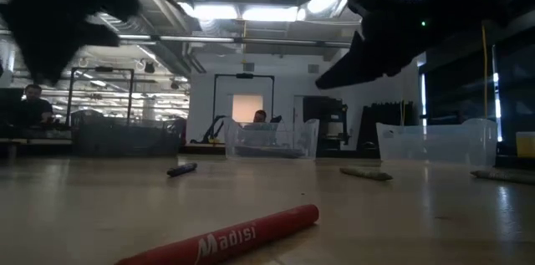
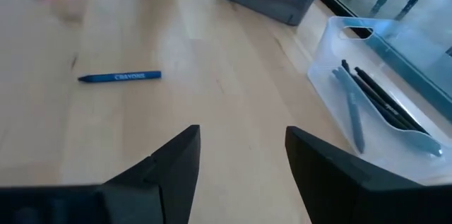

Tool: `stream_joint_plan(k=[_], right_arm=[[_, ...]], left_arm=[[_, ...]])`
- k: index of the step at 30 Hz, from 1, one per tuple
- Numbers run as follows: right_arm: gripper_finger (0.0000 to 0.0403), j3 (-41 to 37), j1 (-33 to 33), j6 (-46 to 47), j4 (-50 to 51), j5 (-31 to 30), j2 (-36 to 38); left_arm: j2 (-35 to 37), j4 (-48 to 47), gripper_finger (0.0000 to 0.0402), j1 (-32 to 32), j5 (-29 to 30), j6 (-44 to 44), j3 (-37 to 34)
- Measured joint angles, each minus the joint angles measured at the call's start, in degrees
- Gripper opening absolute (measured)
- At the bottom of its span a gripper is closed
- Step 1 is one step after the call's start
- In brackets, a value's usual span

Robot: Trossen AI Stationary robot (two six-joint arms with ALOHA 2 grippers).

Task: Sort crayons/erasers/pens/pencils in bins
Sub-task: Put the pink pencil into the black bin

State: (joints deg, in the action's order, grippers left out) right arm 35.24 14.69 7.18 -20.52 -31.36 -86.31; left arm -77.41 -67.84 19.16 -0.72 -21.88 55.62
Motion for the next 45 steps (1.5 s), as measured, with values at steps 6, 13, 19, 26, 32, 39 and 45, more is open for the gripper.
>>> stream_joint_plan(k=[6, 13, 19, 26, 32, 39, 45], right_arm=[[0.0213, 0.00, 0.71, 0.02, -0.53, -0.05, -0.02], [0.0213, 0.00, 0.71, -0.02, -0.54, -0.41, -0.02], [0.0213, 0.00, 0.71, -0.26, -0.52, -2.47, -0.02], [0.0213, 0.00, 0.73, -0.21, -0.54, -2.58, -0.02], [0.0213, 0.00, 0.71, -0.19, -0.58, -2.58, -0.02], [0.0213, 0.00, 0.71, -0.24, -0.63, -2.57, -0.02], [0.0213, 0.00, 0.86, 0.05, -0.63, -2.49, -0.02]], left_arm=[[-1.49, 8.28, 0.0128, 13.52, -0.39, -6.38, -3.39], [-5.80, 12.33, 0.0137, 19.41, -1.44, -5.43, -8.07], [-9.02, 12.40, 0.0136, 20.49, -5.21, -3.45, -9.40], [-11.47, 12.25, 0.0135, 20.66, -0.56, 0.93, -9.49], [-14.46, 12.24, 0.0135, 20.63, -1.17, 3.54, -9.49], [-18.12, 11.70, 0.0135, 20.51, -2.16, 8.78, -9.15], [-18.38, 11.82, 0.0122, 18.89, -1.69, 12.04, -9.25]])
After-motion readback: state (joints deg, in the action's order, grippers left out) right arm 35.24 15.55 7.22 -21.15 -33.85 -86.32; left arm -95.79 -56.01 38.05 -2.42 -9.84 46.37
